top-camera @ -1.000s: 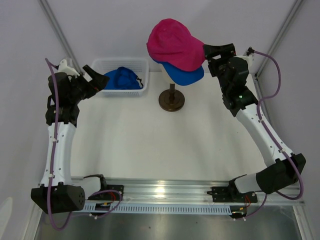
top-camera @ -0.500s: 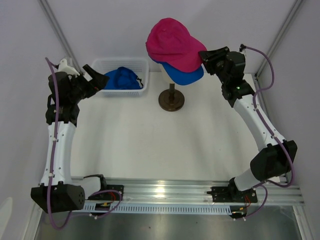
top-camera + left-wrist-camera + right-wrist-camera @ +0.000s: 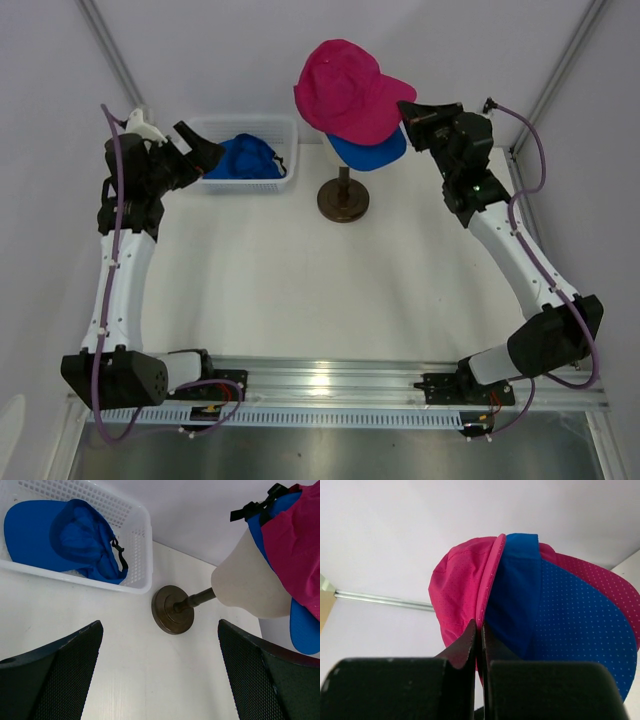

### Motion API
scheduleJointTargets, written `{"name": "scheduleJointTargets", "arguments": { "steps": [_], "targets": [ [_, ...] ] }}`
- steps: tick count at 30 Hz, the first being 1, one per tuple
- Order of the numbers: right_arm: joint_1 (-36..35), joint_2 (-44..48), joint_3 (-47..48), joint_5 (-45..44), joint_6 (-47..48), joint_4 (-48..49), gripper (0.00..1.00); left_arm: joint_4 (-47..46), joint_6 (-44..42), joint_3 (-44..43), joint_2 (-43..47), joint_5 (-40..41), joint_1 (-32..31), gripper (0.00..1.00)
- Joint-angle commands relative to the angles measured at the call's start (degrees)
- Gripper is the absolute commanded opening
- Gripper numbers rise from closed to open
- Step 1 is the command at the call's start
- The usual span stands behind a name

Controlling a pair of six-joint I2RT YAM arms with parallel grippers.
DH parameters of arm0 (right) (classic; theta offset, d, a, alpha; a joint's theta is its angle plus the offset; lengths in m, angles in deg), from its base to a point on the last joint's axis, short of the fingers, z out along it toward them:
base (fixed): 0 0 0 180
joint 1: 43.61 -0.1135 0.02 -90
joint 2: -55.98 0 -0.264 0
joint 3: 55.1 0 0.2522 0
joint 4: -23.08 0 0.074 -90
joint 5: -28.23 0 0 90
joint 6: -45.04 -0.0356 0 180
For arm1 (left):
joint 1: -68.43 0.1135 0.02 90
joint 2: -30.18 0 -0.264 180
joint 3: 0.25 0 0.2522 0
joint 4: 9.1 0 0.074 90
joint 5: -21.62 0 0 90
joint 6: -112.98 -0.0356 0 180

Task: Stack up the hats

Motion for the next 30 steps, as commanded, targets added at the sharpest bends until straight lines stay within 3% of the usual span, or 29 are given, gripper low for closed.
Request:
{"name": "scheduleJointTargets", "arguments": {
  "steps": [1, 9, 23, 30],
  "targets": [
    [-3.0, 1.6, -1.6, -3.6, -5.1, 1.9, 0.0, -2.0, 0.5, -2.3, 0.0, -1.5, -1.2, 0.99],
    [-8.3, 5.8, -4.7, -17.2, -7.2, 1.0, 0.0, -1.4, -0.8, -0.7, 1.9, -0.2, -1.3, 1.0],
    [-9.9, 10.4, -13.5, -22.9, -16.6, 1.8, 0.0, -0.7, -2.0, 0.3, 3.3, 0.7, -1.3, 0.99],
    [-14.7, 12.7, -17.6, -32.4, -18.4, 1.7, 0.0, -1.1, -2.0, 0.6, 2.5, 0.3, -1.2, 0.99]
  ]
}}
